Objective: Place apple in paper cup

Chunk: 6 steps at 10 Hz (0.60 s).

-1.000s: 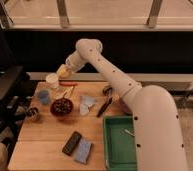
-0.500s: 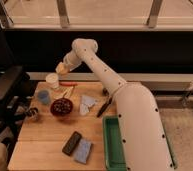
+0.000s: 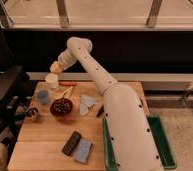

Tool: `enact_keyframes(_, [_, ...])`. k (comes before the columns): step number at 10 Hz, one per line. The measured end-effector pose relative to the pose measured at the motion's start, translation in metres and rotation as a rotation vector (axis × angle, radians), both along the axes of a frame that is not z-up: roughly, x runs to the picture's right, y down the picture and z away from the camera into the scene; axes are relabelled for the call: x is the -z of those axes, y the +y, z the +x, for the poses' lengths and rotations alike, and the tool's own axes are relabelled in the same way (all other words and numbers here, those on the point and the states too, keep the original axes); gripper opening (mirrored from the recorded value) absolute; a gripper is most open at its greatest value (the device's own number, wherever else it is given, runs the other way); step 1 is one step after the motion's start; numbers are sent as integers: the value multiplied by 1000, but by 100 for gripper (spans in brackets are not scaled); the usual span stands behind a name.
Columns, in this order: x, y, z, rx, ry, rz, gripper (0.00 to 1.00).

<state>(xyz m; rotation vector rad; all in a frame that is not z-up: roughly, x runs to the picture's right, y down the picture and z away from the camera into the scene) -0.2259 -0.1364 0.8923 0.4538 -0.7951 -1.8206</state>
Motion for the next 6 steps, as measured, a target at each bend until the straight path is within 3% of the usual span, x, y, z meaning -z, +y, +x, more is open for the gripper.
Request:
enact_keyframes(1, [1, 0, -20, 7, -38, -1, 58])
enact_keyframes(3, [0, -2, -31, 7, -72, -1, 72])
enact_keyframes(6, [-3, -3, -40, 9, -79, 0, 76])
